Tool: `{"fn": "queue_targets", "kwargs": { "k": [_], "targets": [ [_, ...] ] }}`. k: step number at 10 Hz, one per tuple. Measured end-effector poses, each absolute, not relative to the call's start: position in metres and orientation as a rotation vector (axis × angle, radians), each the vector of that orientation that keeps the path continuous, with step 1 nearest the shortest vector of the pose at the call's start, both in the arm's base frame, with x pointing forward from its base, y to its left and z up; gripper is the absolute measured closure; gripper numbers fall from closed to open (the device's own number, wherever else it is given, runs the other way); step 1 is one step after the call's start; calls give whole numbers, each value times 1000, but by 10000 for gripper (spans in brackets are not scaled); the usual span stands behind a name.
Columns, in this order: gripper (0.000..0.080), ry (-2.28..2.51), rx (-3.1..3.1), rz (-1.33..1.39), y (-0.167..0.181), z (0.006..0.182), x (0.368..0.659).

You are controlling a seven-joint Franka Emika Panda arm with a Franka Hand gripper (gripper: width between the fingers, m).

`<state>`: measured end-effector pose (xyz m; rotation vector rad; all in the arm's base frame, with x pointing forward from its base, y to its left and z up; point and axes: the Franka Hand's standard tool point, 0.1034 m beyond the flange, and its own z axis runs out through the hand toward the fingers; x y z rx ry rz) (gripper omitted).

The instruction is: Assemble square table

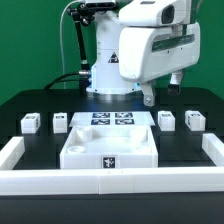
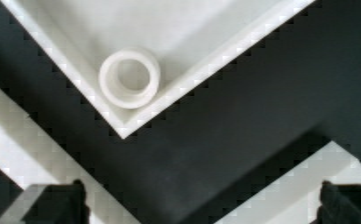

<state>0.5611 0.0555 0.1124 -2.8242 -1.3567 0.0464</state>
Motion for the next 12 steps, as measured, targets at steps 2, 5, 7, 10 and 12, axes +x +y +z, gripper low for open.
{"fn": "queue_targets", "kwargs": {
  "k": [2,5,7,10,12],
  "targets": [
    [150,-1357,-2824,46,56,112,561],
    [150,-1357,-2824,46,56,112,561],
    [150,-1365,-2821,46,55,112,561],
    [150,-1666,-2653,36,37,104,552],
    [150,-1868,-2494,67,26,93,538]
  ]
}}
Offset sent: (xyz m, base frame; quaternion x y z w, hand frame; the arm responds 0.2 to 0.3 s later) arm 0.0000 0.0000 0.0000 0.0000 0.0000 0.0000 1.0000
